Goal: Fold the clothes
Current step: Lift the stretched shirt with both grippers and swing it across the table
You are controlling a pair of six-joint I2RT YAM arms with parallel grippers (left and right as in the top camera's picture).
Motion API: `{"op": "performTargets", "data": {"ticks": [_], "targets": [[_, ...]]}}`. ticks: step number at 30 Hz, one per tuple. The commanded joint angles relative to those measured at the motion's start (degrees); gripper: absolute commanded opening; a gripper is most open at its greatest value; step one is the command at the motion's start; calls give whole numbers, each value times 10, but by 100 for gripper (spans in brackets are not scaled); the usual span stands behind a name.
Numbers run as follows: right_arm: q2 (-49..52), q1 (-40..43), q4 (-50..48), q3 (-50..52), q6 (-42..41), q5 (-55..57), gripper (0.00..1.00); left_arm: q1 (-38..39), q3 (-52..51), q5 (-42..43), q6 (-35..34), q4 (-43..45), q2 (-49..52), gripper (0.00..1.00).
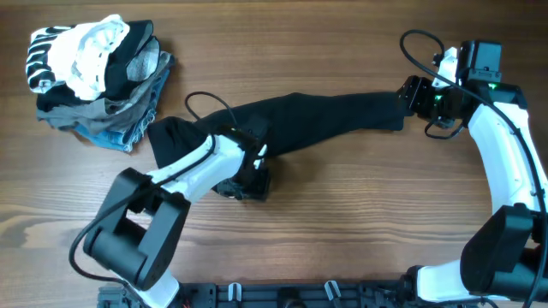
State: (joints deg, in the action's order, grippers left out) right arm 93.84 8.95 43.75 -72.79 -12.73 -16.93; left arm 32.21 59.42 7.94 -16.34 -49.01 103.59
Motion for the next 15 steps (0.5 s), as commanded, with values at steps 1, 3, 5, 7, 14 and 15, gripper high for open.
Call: {"op": "performTargets", "data": {"ticks": [1,3,5,7,14,15], "targets": [[3,1,0,-3,7,-9,74,2,-10,-3,9,9,24,28],[3,2,-15,-3,6,-9,74,2,-9,-7,10,1,22,4],[3,1,-38,-3,6,-10,74,-3,-7,-38,9,-29,10,4],[3,1,-59,-3,8,-11,75,-24,19,-40,4,-105,-23,4],[61,-24,-89,11,96,-41,60,-161,84,-89,-18,-297,-275,4],[90,-26,-84,11,80,-38,40,-190,84,-89,-17,-296,-315,4]]}}
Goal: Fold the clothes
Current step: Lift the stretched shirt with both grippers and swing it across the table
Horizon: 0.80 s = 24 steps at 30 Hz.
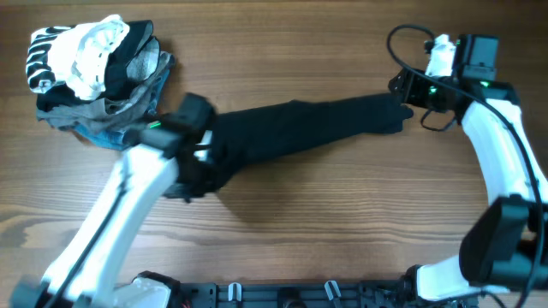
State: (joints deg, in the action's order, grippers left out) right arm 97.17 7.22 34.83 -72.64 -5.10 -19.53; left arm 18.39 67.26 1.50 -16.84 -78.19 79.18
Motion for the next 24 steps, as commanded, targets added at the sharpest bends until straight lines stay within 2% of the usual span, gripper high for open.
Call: {"op": "performTargets", "data": {"ticks": [1,2,5,8,9,12,16,17,18,19,20,23,24], "targets": [[78,-8,11,10,-34,-6,40,-70,5,-24,-12,-4,-97,4],[96,-9,20,10,-57,-7,48,-81,5,-24,-12,-5,-122,4],[99,-8,40,10,-46,-13,62,-81,5,-24,-12,-4,-147,4],[97,-10,110,10,-30,-16,64,-81,5,-25,-12,0,-143,4],[98,-15,123,10,-4,-27,62,-81,5,-25,-12,4,-143,4],[98,-25,132,10,17,-76,35,-81,5,-25,-12,12,-143,4],[96,-26,131,10,71,-127,18,-81,5,-24,-12,12,-143,4],[96,-26,130,10,70,-126,20,-81,5,-25,-12,12,-143,4],[95,-25,124,10,62,-121,39,-81,5,-24,-12,12,-142,4],[95,-25,117,10,59,-118,53,-81,5,-25,-12,12,-143,4],[95,-25,107,10,59,-118,57,-81,5,-25,-12,12,-142,4],[95,-25,93,10,43,-92,57,-81,5,-24,-12,12,-143,4],[95,-25,94,10,35,-83,38,-81,5,-24,-12,12,-143,4]]}}
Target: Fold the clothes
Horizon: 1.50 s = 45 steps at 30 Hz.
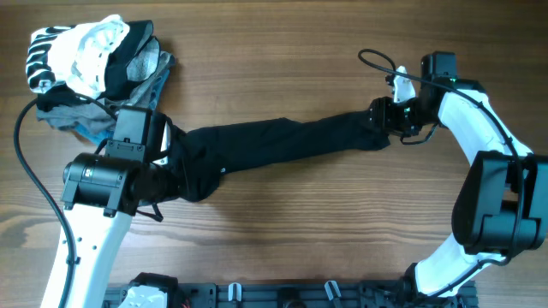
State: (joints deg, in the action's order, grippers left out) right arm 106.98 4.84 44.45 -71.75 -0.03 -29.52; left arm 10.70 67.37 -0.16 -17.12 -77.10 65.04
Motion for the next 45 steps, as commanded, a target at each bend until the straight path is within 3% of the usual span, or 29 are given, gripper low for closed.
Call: {"op": "performTargets", "data": {"ticks": [1,3,4,8,13,17,20,23,26,29,33,37,38,40,43,45], "targets": [[-3,-1,4,1,-16,16,22,-4,4,-8,-9,1,-1,4],[-3,-1,0,1,-17,17,6,-4,4,-8,-9,1,-1,4],[-4,1,-2,-3,-21,17,4,-4,4,-8,-9,1,-1,4],[-62,43,37,-76,-51,17,4,-6,44,-18,4,-3,-1,4],[-249,114,152,-242,-124,22,4,-16,289,-79,4,-10,-1,4],[-355,114,247,-376,-152,118,4,-16,459,-132,4,-12,-14,4],[-395,114,282,-438,-162,127,4,-16,538,-167,15,-7,-32,4],[-415,114,311,-475,-176,167,4,-16,607,-170,80,43,-47,4],[-404,114,321,-479,-182,181,4,-16,612,-173,85,62,-35,4],[-346,114,323,-479,-195,181,5,-16,612,-165,127,75,48,4],[-229,114,325,-479,-194,181,9,-16,612,-90,155,104,235,4],[-52,112,256,-479,-194,171,19,-7,612,-39,170,240,459,4],[-3,109,209,-479,-184,156,47,-5,612,-28,169,295,516,13],[63,112,101,-479,-119,66,72,1,612,-27,169,379,607,76],[36,146,138,-479,-120,63,76,-3,613,-82,169,313,586,91],[10,165,220,-479,-119,69,77,-4,613,-86,169,230,537,92]]}}
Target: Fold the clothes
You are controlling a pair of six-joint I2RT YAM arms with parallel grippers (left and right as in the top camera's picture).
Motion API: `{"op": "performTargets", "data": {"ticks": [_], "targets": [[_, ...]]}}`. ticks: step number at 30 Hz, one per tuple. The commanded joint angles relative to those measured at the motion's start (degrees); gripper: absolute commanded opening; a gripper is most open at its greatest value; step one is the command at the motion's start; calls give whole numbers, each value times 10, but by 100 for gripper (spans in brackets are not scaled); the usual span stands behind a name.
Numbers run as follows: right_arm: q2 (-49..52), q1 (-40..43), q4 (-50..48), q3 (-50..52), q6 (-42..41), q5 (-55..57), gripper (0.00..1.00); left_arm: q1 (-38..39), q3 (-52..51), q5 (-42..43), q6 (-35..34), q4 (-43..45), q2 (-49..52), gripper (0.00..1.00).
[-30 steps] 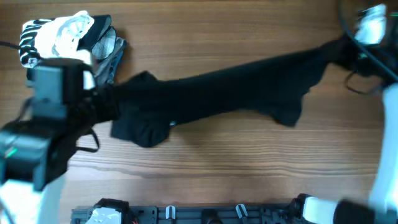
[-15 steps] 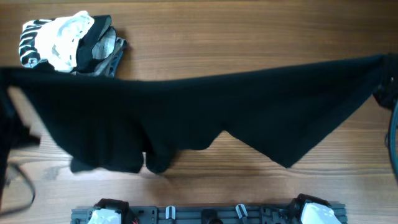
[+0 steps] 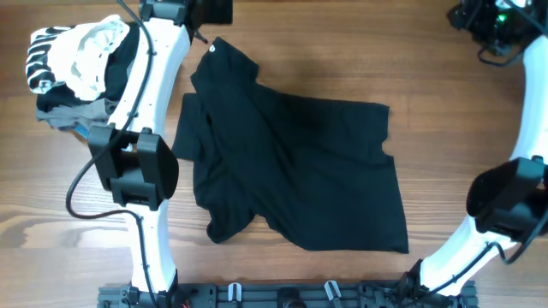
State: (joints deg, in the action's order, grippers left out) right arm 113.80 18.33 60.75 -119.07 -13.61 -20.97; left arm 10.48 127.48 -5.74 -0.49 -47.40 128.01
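A black T-shirt (image 3: 300, 162) lies spread out in the middle of the table, with its left side still folded and wrinkled and a small white tag near its far left corner. My left gripper (image 3: 214, 12) is at the far edge, just beyond that corner; its fingers are too dark to read. My right gripper (image 3: 476, 17) is at the far right corner of the view, well away from the shirt, with its fingers partly cut off.
A pile of other clothes (image 3: 86, 64), white, black, grey and denim, sits at the far left. The left arm (image 3: 141, 111) runs along the shirt's left edge. Bare wooden table (image 3: 462, 128) lies to the right of the shirt.
The shirt was a stretched band between both grippers; now it lies spread wide on the table. Both arms have moved to the far edge, the right one away from the cloth.
First the shirt was a bunched band, my left gripper at its near left part and my right at its right end. Then the left gripper was farther left, and the band was pulled taut between both. Now the shirt lies opened out and the grippers are at the far edge.
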Motion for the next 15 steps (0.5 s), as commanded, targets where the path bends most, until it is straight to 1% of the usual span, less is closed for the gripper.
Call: {"op": "performTargets", "data": {"ticks": [1,3,4,6,7,8,10,11,13,15], "targets": [[-62,31,91,-6,17,-9,78,-2,12,-29,3,-105,-112,92],[-57,22,159,5,31,-3,77,0,12,-22,1,-203,-151,92],[-53,7,164,28,36,2,77,0,12,2,1,-272,-173,92],[-40,-28,130,98,36,18,78,0,12,59,1,-353,-188,89],[-33,-44,106,133,36,19,82,0,12,90,1,-388,-188,89],[-25,-61,69,172,43,18,84,0,12,114,1,-408,-188,89],[-6,-97,-43,265,109,18,88,1,11,164,1,-433,-187,88],[4,-108,-86,299,124,19,88,2,11,169,1,-438,-187,88],[23,-118,-135,339,132,20,88,3,11,169,1,-445,-187,88],[49,-118,-163,362,139,19,82,3,11,169,1,-447,-187,88]]}}
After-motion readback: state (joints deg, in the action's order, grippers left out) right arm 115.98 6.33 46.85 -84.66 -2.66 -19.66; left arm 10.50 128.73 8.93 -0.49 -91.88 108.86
